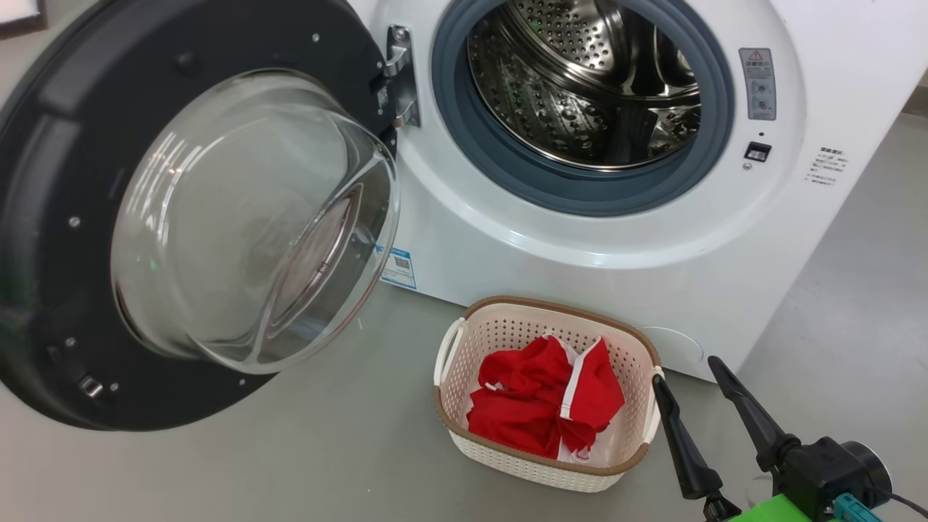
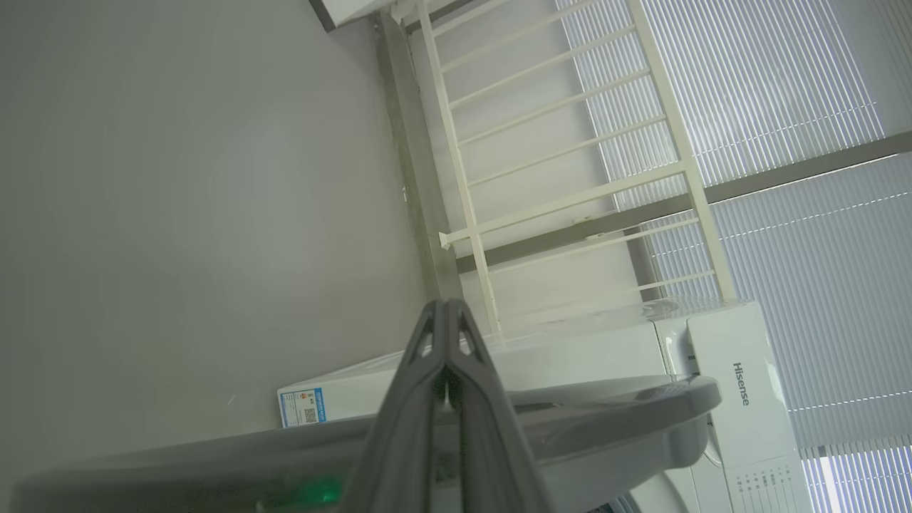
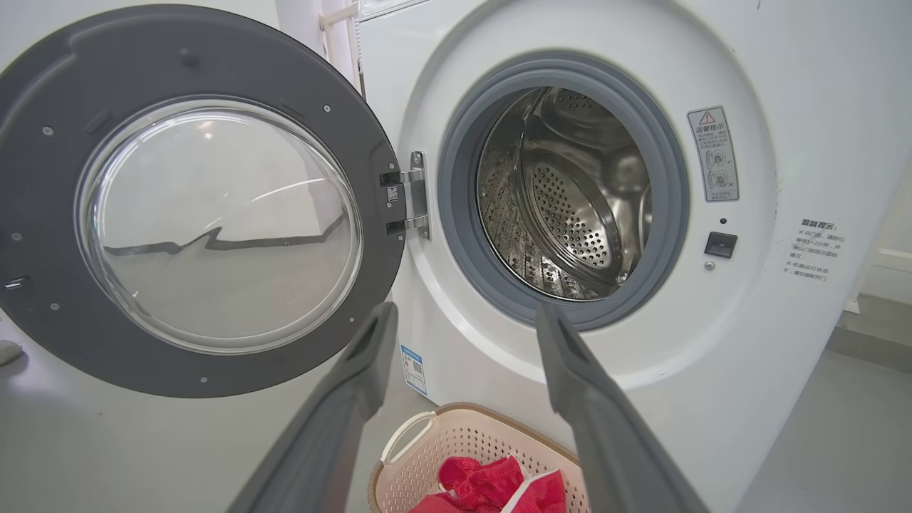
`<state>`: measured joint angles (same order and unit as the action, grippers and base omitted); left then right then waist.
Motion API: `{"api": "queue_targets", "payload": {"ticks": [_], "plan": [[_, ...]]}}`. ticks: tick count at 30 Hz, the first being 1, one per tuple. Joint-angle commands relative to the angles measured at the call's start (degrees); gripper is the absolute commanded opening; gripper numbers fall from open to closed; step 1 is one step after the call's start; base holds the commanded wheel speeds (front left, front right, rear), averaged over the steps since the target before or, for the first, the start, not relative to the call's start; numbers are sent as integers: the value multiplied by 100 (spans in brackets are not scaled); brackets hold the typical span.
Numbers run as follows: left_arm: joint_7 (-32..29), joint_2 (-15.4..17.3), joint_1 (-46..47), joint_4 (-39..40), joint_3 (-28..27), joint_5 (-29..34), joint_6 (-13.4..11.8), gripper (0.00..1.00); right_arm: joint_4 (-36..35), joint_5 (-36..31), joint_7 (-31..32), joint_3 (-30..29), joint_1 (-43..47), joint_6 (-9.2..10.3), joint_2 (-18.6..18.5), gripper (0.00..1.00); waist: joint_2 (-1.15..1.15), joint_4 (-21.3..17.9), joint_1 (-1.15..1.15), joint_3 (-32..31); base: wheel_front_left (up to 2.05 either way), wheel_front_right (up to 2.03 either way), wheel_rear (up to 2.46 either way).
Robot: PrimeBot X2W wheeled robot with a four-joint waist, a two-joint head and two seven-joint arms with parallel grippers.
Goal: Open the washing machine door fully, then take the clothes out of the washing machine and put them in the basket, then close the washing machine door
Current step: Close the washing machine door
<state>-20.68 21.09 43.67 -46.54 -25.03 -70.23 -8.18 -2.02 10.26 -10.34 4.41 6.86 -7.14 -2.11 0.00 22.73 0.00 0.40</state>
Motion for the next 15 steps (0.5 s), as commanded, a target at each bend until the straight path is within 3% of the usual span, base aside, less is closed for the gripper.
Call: {"api": "queue_targets", "payload": {"ticks": [1, 15], "plan": [[-80, 373, 196, 103, -43, -29, 56, 0, -175, -68, 20, 136, -220, -35, -76, 100, 0, -35, 0, 19, 0, 0, 0], [-792, 392, 112, -25, 234, -78, 382, 0, -156, -46, -40, 76, -208, -35, -76, 100, 0, -52, 0, 10, 0, 0, 0]]}}
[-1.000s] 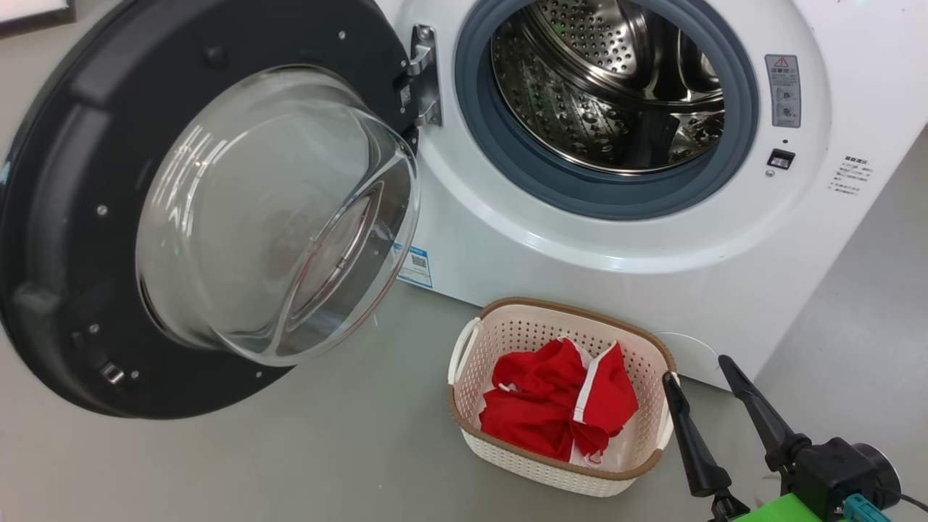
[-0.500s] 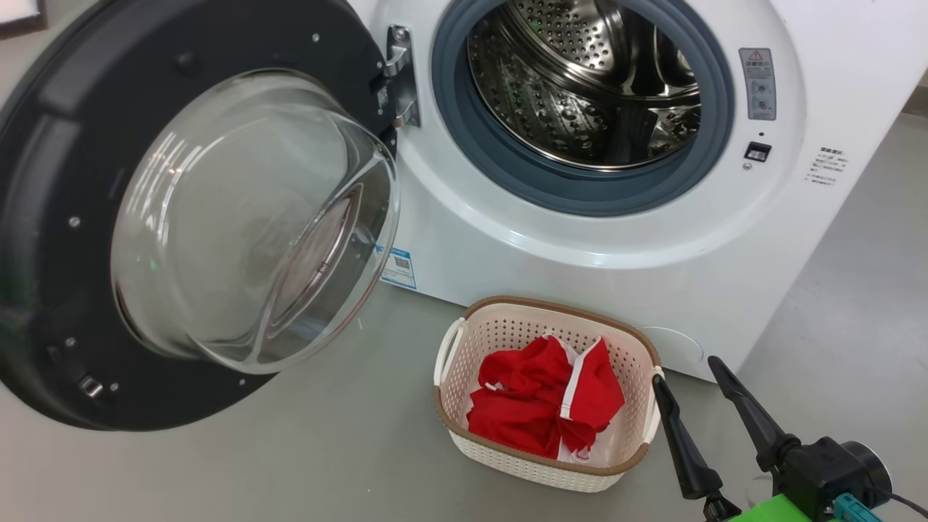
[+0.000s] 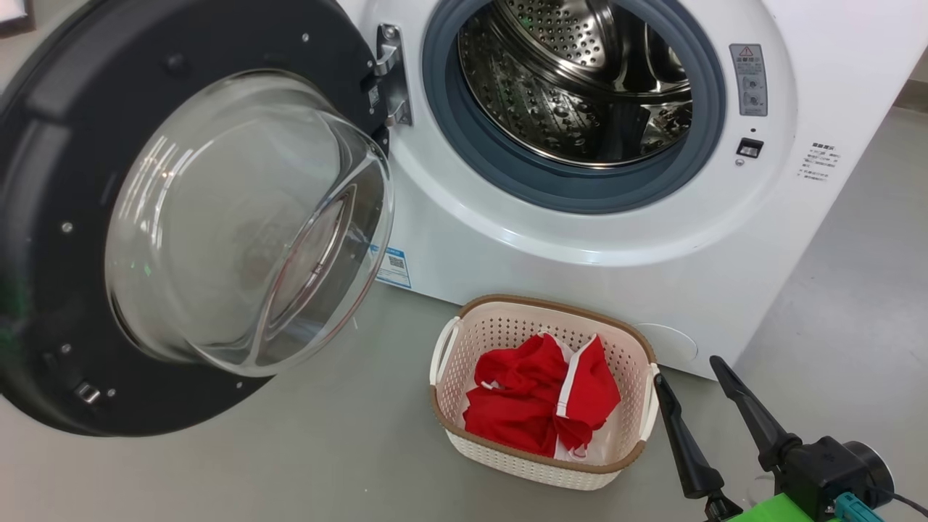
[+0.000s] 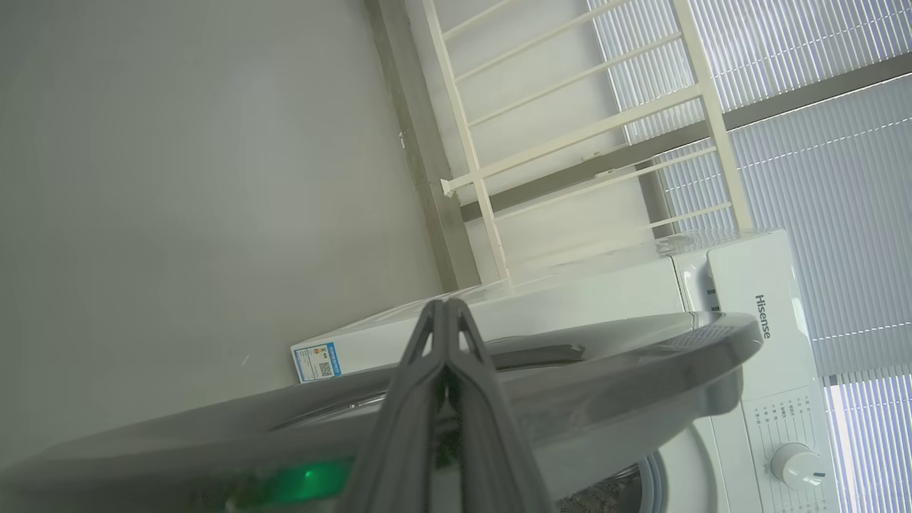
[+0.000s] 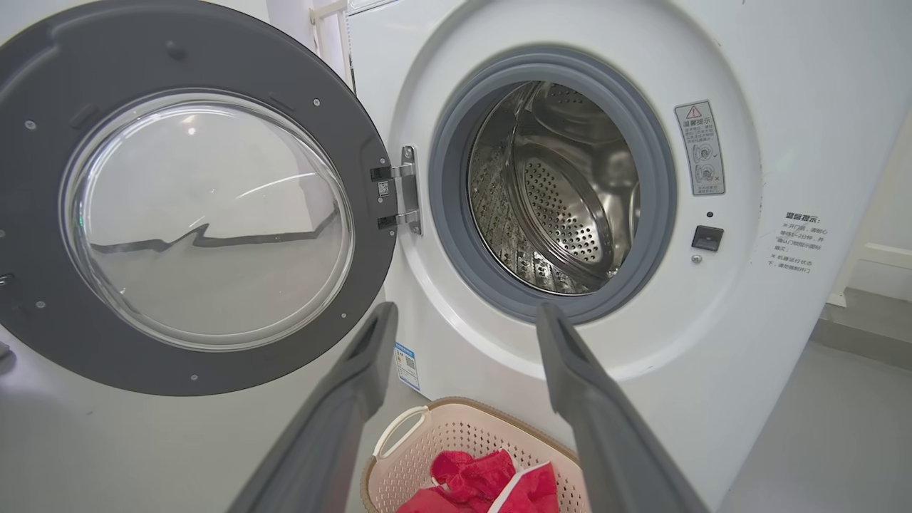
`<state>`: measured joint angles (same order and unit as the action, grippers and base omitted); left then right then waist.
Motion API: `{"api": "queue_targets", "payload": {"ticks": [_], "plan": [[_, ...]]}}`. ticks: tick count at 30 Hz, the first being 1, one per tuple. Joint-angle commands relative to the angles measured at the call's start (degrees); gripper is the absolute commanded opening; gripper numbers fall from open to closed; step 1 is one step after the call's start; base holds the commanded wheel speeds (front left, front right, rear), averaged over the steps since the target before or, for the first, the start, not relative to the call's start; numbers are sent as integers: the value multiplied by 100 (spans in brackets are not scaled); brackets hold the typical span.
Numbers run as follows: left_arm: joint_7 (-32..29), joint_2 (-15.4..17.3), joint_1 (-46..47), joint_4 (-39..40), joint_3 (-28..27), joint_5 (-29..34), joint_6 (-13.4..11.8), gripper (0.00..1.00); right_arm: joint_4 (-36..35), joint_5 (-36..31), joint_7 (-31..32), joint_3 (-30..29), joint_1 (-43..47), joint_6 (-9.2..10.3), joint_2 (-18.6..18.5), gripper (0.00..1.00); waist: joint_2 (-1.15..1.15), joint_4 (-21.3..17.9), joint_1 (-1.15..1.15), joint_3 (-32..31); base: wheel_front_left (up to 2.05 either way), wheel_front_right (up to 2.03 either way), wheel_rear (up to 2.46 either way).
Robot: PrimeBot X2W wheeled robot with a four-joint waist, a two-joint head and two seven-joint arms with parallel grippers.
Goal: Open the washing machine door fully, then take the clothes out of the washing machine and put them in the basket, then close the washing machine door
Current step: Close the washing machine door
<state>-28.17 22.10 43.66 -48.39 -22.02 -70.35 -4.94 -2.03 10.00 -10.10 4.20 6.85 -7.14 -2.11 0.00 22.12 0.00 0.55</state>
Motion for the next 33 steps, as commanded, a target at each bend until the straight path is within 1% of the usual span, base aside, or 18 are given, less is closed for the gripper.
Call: {"api": "queue_targets", "payload": {"ticks": [1, 8, 13, 22, 28, 33], "plan": [[-82, 278, 91, 178, -56, -74, 66, 0, -151, -8, -76, 97, -204, -35, -76, 100, 0, 22, 0, -11, 0, 0, 0], [-493, 163, -49, 368, 112, -112, 135, 0, -109, 32, -146, 95, -203, -35, -76, 100, 0, 125, 0, -44, 0, 0, 0], [-682, 3, -180, 591, 226, -125, 115, 0, -80, 57, -183, 102, -193, -35, -76, 100, 0, 178, 0, -80, 0, 0, 0], [-906, -299, -423, 1131, 193, -332, -1, 0, 7, 103, -240, 117, -212, -35, -76, 100, 0, 206, 0, -131, 0, 0, 0], [-1096, -558, -700, 1714, 229, -456, -87, 0, 61, 158, -289, 146, -196, -35, -76, 100, 0, 170, 0, -189, 0, 0, 0], [-1227, -791, -915, 2297, 291, -532, -218, 0, 88, 179, -321, 142, -179, -35, -76, 100, 0, 128, 0, -219, 0, 0, 0]]}}
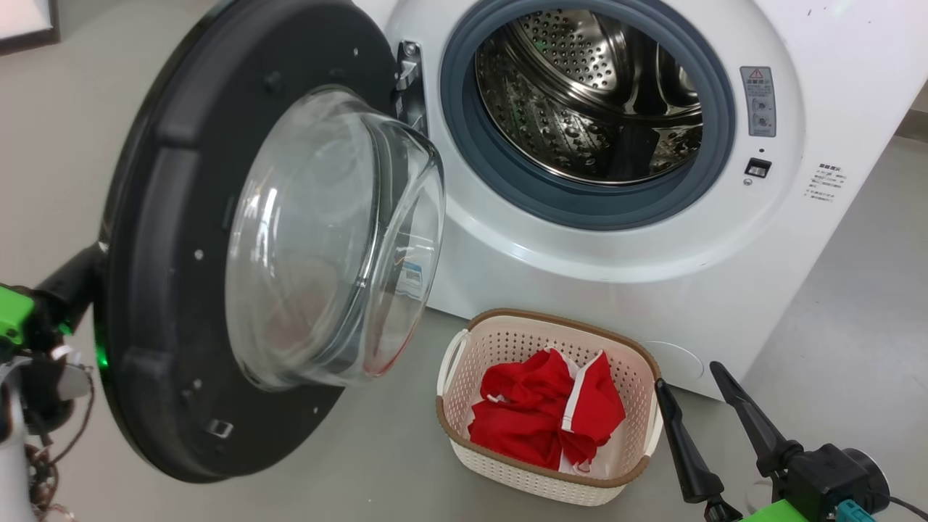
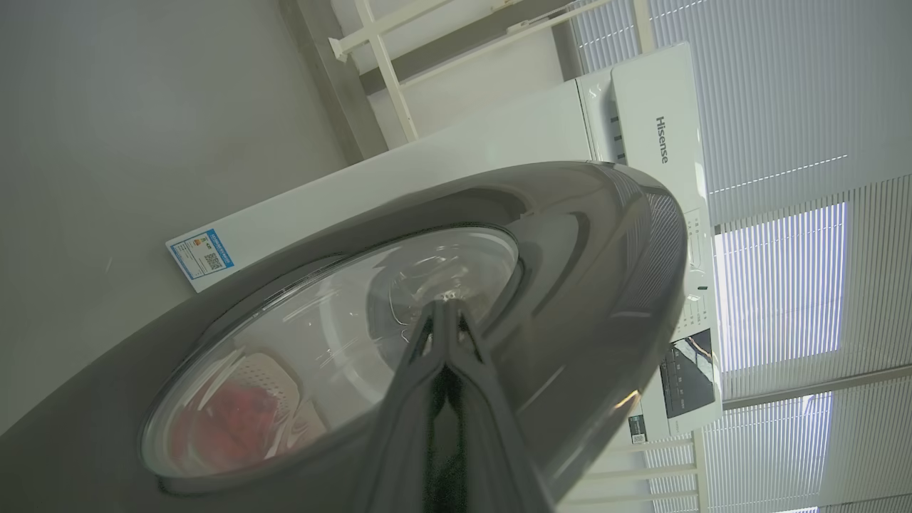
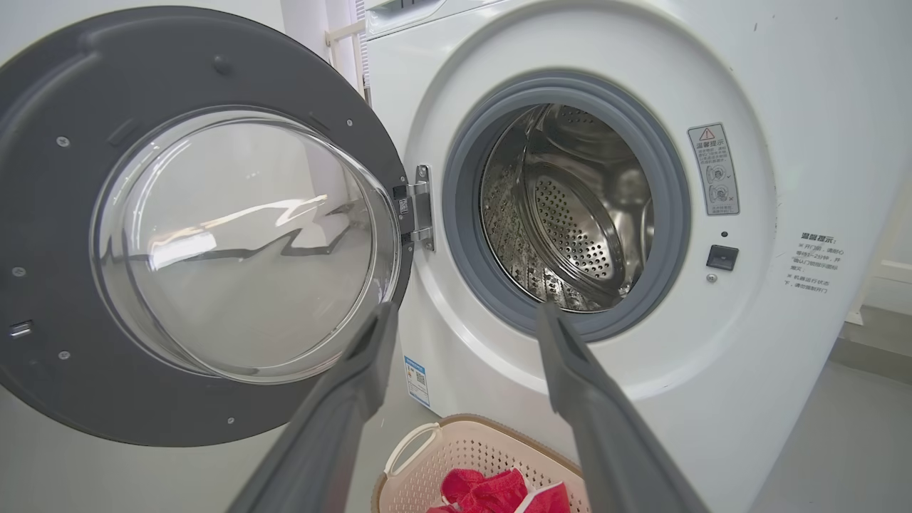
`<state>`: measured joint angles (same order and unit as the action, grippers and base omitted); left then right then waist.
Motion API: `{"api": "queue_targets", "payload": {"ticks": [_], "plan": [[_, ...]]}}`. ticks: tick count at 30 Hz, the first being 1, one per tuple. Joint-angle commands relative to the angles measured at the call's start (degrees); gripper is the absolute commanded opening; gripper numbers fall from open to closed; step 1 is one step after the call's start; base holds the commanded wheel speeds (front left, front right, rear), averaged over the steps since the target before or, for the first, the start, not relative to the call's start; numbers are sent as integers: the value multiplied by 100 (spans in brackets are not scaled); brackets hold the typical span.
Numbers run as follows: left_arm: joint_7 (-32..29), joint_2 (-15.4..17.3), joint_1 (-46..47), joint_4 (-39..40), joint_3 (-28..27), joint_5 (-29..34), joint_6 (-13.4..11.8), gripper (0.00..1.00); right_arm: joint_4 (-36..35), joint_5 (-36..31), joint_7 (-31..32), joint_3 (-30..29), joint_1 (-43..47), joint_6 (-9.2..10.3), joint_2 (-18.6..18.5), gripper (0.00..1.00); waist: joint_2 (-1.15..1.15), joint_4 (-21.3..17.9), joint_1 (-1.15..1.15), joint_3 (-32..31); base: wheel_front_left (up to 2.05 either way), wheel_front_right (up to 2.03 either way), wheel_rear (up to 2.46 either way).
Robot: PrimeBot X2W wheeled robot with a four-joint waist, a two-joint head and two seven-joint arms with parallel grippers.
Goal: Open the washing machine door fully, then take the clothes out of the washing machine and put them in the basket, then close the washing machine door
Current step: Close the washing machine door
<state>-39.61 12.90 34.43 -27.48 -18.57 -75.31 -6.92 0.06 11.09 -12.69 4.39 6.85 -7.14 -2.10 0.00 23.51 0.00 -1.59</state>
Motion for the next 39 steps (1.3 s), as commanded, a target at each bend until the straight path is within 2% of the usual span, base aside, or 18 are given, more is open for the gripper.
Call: {"api": "queue_targets", "payload": {"ticks": [1, 10, 19, 28, 39], "plan": [[-105, 90, -37, 324, -51, -55, -49, 0, -117, 73, -67, 125, -178, -35, -77, 100, 0, -21, 0, -9, 0, 0, 0], [-318, -274, -528, 1425, 95, -138, -301, 0, -103, 79, -99, 128, -173, -35, -77, 100, 0, -109, 0, -7, 0, 0, 0], [-424, -645, -899, 2195, 265, -252, -457, 0, -115, 70, -111, 117, -212, -35, -77, 100, 0, -231, 0, 90, 0, 0, 0], [-346, -902, -1043, 2529, 526, -466, -436, 0, -116, 50, -103, 111, -304, -35, -77, 100, 0, -454, 0, 223, 0, 0, 0], [-135, -983, -1099, 2526, 886, -705, -266, 0, -122, 59, -108, 84, -342, -35, -77, 100, 0, -779, 0, 277, 0, 0, 0]]}}
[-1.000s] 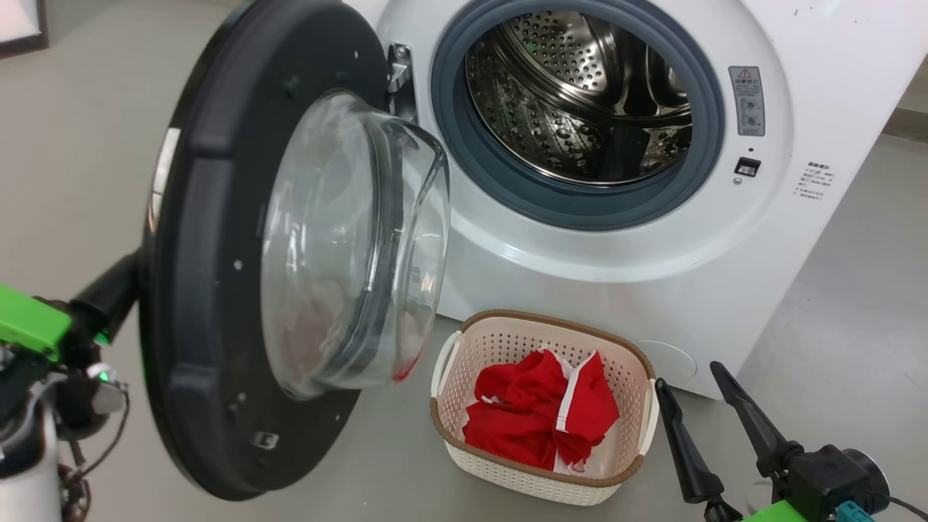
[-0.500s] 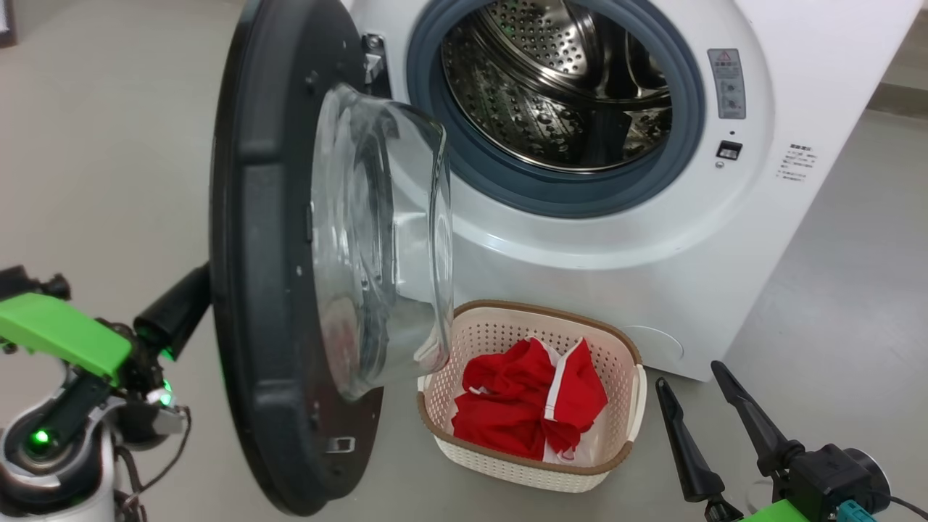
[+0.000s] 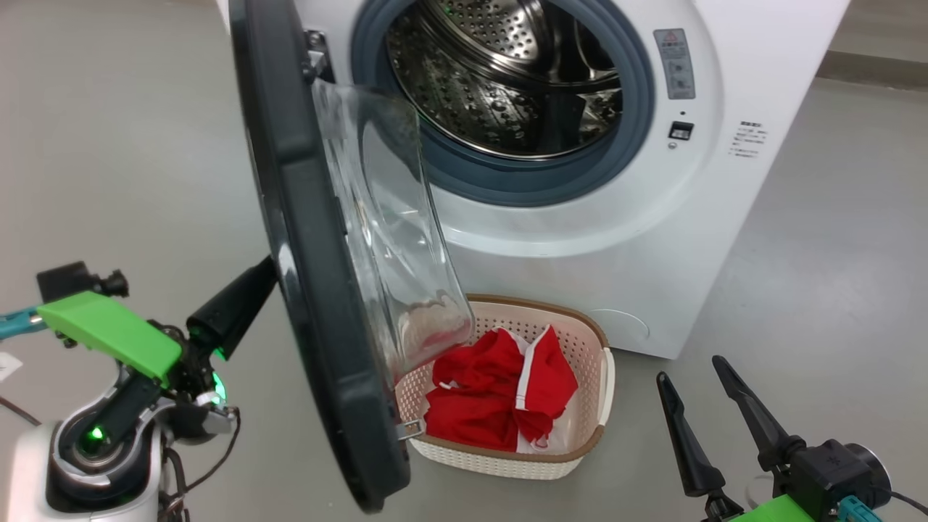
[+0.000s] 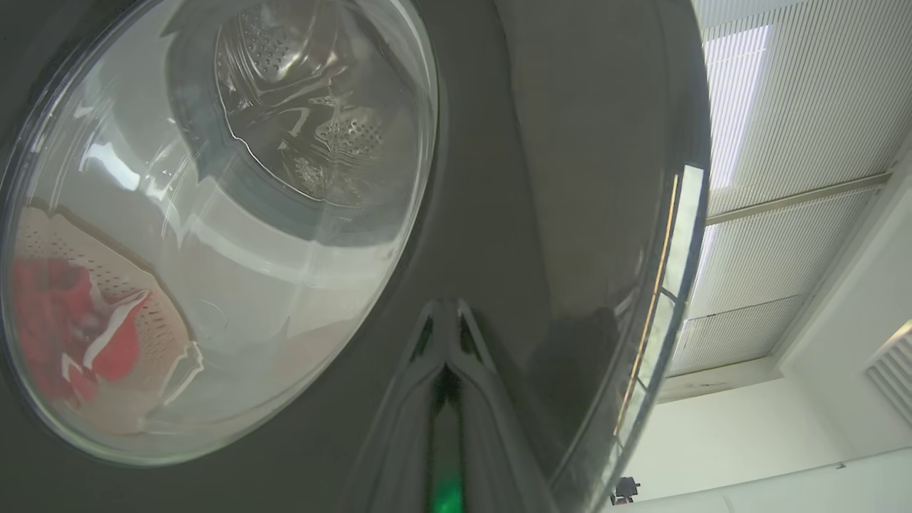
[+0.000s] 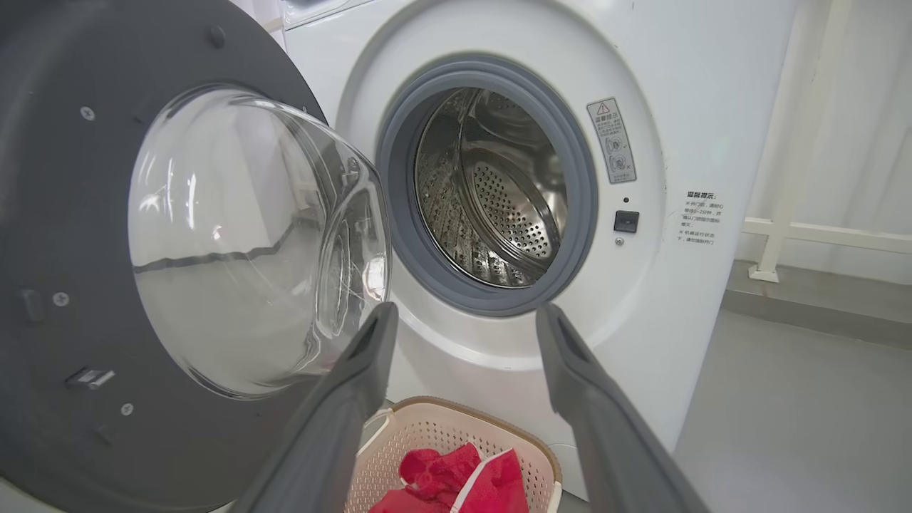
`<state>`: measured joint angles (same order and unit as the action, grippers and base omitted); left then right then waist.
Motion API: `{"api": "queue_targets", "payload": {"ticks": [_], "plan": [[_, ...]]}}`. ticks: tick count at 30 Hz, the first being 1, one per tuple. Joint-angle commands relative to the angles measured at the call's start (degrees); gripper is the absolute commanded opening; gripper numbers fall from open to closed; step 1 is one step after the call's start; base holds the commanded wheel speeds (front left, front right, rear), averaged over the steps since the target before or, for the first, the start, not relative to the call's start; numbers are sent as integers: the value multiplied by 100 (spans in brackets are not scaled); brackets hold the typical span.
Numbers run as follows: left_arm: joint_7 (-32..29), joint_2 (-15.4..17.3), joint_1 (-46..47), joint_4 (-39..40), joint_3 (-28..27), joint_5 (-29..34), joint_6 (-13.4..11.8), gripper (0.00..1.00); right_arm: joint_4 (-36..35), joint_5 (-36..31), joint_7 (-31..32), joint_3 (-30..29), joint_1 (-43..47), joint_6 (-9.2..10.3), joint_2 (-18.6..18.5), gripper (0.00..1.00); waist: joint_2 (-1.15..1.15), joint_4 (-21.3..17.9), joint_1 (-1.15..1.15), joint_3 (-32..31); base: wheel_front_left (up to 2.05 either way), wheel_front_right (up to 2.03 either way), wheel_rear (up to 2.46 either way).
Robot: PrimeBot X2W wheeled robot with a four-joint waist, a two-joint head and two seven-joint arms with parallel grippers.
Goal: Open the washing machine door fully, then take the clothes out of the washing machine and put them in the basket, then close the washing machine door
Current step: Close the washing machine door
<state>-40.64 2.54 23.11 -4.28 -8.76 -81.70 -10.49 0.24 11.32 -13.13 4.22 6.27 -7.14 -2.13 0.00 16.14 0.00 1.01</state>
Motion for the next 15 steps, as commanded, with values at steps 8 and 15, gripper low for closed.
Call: {"api": "queue_targets", "payload": {"ticks": [8, 15], "plan": [[229, 37, 127, 167, 207, -339, 226, 0, -154, 23, -68, 101, -353, -35, -75, 100, 0, -267, 0, 161, 0, 0, 0], [444, 35, 270, -4, 441, -407, 342, 0, -164, 4, -69, 95, -442, -35, -75, 100, 0, -438, 0, 295, 0, 0, 0]]}}
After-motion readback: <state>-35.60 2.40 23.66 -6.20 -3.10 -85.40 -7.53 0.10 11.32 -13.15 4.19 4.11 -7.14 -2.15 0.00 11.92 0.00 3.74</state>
